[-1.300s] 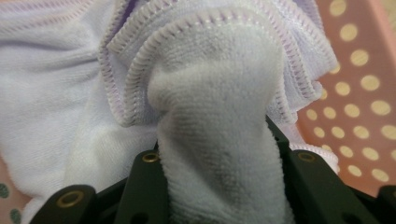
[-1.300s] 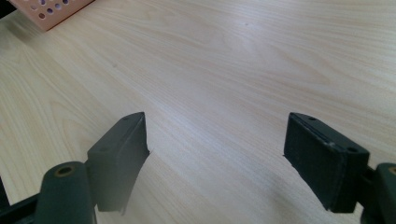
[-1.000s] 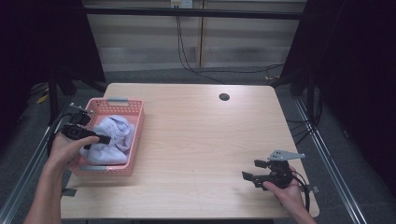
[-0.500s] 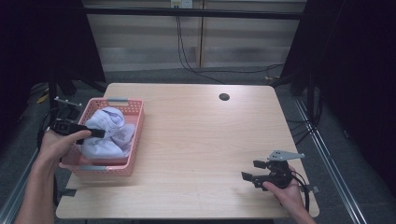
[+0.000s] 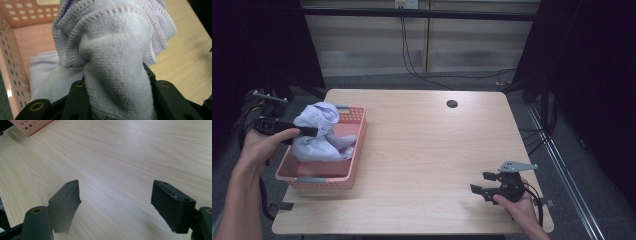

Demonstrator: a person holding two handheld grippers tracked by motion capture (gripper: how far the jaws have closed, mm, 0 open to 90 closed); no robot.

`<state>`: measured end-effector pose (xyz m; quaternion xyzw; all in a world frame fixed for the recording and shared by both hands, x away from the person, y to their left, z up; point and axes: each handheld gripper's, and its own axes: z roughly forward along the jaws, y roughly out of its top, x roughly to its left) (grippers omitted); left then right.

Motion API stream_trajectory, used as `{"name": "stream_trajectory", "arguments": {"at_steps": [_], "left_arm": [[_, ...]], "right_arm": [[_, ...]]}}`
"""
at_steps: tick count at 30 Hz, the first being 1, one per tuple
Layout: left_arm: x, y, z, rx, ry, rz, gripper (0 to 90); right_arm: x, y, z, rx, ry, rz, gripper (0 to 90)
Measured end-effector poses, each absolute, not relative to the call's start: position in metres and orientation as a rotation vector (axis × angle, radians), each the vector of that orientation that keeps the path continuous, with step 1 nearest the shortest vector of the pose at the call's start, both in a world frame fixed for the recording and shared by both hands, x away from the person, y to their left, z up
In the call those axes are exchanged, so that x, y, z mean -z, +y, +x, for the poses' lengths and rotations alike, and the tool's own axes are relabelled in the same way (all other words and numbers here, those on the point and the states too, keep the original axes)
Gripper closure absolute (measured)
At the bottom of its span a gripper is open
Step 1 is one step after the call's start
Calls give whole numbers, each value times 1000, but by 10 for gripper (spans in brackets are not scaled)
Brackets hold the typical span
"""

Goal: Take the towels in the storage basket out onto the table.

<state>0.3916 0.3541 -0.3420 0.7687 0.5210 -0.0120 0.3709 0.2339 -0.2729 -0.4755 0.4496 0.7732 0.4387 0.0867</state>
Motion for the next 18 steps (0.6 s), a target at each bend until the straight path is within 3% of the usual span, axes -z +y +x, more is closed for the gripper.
{"name": "stream_trajectory", "arguments": {"at_steps": [18], "left_arm": [[307, 354, 393, -29, 1289, 1942, 628]], "right_arm": [[476, -273, 234, -1313, 2309, 1333, 224]]}}
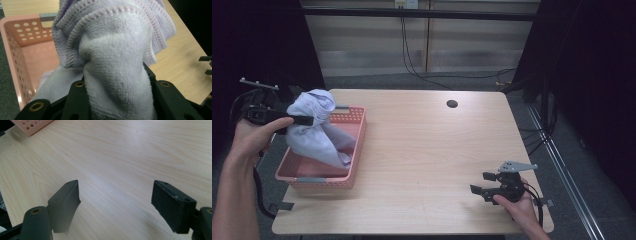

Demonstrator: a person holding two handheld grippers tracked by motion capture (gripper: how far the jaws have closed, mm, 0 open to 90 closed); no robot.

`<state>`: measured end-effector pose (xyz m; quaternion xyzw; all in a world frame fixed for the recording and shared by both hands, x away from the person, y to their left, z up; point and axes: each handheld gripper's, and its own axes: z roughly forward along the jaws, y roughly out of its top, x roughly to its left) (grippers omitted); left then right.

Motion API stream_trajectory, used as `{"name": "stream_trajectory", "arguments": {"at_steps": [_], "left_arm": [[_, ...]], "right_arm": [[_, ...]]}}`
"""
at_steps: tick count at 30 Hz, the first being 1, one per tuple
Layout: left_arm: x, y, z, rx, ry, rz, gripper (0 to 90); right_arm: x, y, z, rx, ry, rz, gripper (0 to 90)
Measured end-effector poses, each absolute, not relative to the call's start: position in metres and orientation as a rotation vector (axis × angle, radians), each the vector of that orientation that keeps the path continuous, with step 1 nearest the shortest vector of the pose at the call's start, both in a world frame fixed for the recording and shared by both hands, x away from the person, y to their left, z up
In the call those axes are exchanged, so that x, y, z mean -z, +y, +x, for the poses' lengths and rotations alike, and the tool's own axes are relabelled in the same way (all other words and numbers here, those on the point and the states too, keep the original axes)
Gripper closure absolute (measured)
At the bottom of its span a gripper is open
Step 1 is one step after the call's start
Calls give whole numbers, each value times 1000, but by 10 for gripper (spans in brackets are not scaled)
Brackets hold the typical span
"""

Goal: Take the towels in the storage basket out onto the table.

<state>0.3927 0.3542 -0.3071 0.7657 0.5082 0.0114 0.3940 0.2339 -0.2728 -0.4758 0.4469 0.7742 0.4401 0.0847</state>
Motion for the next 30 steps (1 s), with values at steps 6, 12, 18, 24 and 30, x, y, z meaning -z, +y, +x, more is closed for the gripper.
{"name": "stream_trajectory", "arguments": {"at_steps": [6, 12, 18, 24, 30], "left_arm": [[293, 354, 393, -54, 1264, 1950, 628], [279, 350, 394, -75, 1259, 1928, 628], [263, 346, 393, -103, 1234, 1929, 628], [245, 346, 391, -139, 1215, 1939, 628], [228, 345, 390, -162, 1204, 1934, 628]], "right_arm": [[476, -272, 234, -1310, 2312, 1338, 224], [476, -272, 234, -1310, 2319, 1328, 224], [476, -272, 234, -1313, 2321, 1328, 222], [476, -272, 234, -1314, 2320, 1327, 222], [476, -272, 234, -1313, 2321, 1326, 222]]}}
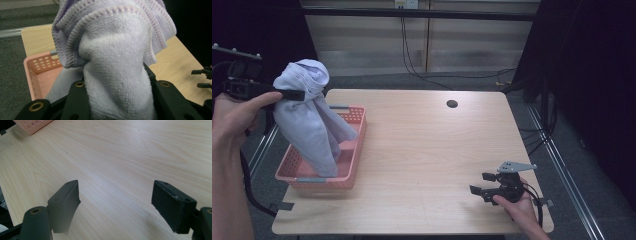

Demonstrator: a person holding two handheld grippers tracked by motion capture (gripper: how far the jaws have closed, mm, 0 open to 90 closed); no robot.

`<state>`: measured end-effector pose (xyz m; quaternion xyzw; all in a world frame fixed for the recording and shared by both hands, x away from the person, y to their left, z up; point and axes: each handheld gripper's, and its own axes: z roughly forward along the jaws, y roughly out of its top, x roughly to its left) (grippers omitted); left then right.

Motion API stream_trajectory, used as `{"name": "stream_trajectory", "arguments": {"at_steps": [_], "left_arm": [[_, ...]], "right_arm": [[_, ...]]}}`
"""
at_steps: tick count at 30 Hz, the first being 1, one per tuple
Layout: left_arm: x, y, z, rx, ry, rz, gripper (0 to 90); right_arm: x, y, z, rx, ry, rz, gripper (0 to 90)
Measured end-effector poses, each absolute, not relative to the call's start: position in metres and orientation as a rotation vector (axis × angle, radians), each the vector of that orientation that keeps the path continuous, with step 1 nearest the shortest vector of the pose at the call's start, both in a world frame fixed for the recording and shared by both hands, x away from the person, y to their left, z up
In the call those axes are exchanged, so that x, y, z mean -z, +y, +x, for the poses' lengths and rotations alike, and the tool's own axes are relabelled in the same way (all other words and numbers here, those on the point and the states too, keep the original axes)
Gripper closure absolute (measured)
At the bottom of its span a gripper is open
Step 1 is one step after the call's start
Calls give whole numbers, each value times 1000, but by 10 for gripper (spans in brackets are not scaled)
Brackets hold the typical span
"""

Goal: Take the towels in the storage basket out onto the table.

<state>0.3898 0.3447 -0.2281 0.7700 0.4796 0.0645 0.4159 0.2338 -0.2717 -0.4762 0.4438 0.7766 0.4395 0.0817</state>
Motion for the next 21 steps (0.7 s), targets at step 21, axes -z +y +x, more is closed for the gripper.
{"name": "stream_trajectory", "arguments": {"at_steps": [21], "left_arm": [[193, 339, 387, -199, 1179, 1890, 628]], "right_arm": [[476, -272, 234, -1313, 2325, 1328, 220]]}}
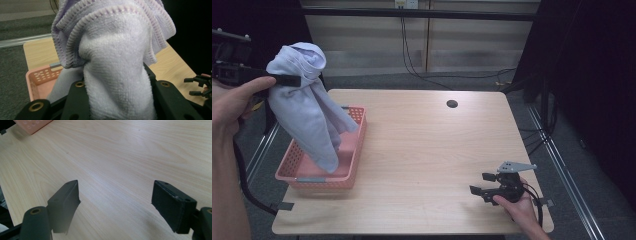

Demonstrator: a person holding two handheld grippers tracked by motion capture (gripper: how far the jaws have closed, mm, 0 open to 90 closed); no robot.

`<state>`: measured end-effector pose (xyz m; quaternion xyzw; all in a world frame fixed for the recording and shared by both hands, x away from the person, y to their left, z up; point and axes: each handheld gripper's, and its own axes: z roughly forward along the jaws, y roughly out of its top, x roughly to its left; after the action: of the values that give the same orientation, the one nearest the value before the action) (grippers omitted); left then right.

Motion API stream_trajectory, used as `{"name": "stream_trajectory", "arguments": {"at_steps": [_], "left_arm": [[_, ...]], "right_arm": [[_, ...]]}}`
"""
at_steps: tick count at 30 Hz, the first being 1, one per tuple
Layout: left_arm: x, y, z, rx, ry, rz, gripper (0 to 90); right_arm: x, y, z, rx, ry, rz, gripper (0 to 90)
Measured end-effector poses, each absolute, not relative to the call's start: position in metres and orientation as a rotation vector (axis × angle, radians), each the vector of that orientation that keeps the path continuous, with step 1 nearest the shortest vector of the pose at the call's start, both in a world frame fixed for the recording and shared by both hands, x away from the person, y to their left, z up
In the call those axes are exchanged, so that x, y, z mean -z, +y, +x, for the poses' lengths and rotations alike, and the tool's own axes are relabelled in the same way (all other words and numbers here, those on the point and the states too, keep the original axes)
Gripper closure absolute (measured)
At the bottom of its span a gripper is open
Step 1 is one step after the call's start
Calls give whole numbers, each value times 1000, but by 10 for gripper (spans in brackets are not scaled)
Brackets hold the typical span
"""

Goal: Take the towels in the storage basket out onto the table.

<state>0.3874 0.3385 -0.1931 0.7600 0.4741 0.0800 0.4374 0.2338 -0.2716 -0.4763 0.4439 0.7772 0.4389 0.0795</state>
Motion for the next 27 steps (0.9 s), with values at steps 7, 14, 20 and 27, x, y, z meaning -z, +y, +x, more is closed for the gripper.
{"name": "stream_trajectory", "arguments": {"at_steps": [7, 14, 20, 27], "left_arm": [[181, 330, 385, -222, 1162, 1897, 627], [163, 323, 384, -254, 1145, 1903, 626], [143, 318, 381, -284, 1131, 1886, 625], [123, 299, 376, -295, 1079, 1868, 625]], "right_arm": [[476, -271, 234, -1313, 2327, 1324, 220], [476, -272, 233, -1314, 2327, 1324, 220], [477, -271, 234, -1314, 2331, 1320, 220], [477, -271, 234, -1312, 2333, 1318, 220]]}}
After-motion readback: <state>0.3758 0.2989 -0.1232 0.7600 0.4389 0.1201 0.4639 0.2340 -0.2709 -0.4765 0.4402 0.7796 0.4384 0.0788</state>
